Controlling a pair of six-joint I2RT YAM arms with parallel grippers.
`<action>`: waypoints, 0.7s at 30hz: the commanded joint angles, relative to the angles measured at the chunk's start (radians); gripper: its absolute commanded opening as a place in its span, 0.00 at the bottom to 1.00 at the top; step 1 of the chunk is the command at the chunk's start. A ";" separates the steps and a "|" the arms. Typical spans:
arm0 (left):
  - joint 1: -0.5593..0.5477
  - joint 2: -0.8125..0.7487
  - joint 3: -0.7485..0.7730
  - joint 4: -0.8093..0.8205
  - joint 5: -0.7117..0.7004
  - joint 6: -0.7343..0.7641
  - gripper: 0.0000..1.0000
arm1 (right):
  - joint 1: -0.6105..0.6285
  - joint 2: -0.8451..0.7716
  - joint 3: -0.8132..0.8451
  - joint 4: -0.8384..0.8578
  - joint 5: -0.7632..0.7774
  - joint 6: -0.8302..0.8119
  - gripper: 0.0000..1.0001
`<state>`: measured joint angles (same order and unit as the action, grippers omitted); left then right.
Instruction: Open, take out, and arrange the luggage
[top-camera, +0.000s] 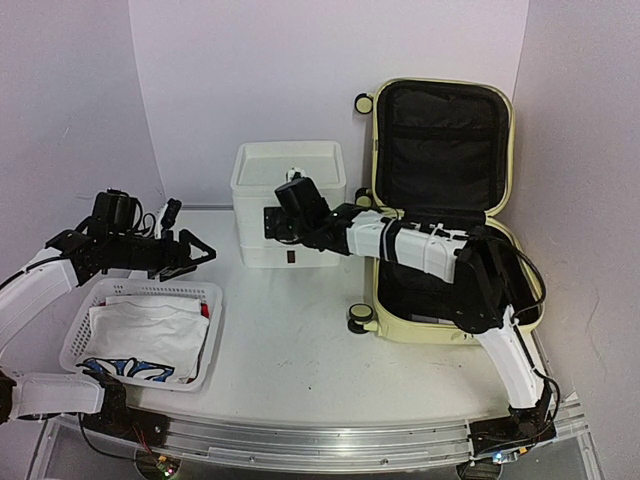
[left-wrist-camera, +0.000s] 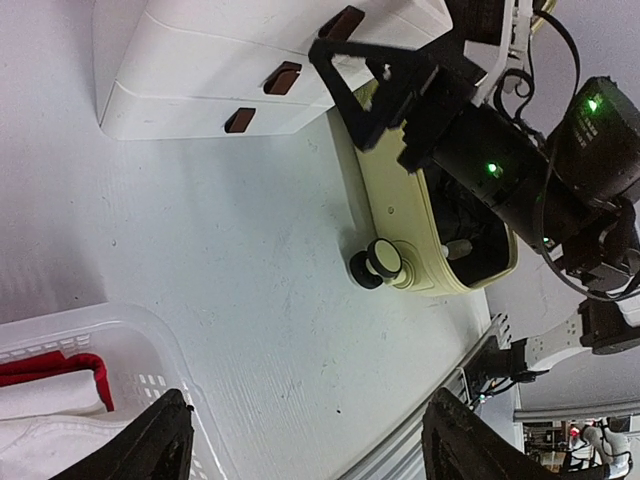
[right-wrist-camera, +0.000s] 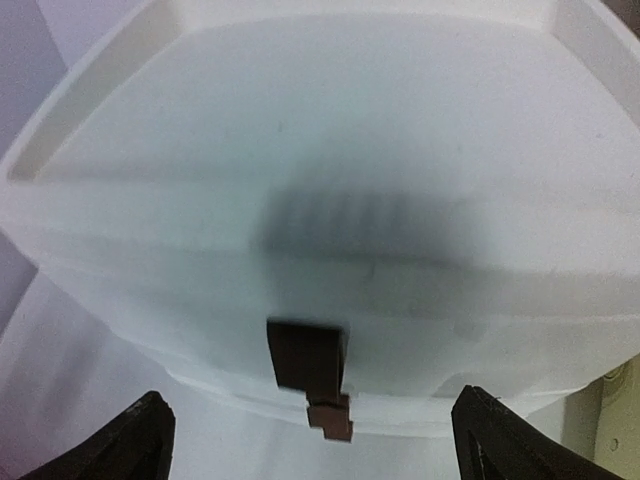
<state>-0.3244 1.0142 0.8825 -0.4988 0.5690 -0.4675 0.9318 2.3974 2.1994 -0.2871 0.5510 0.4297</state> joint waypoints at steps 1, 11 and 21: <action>-0.001 0.000 0.005 -0.014 -0.009 0.049 0.79 | -0.006 -0.267 -0.211 0.032 -0.229 -0.191 0.98; 0.032 0.124 0.032 0.222 -0.037 0.256 0.86 | -0.232 -0.628 -0.774 0.008 -0.713 -0.596 0.98; 0.069 0.241 0.082 0.447 -0.036 0.141 0.85 | -0.412 -0.466 -0.684 0.076 -1.058 -0.884 0.98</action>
<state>-0.2562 1.2491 0.8963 -0.1822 0.4980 -0.2947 0.5434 1.8587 1.4414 -0.2939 -0.3092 -0.3012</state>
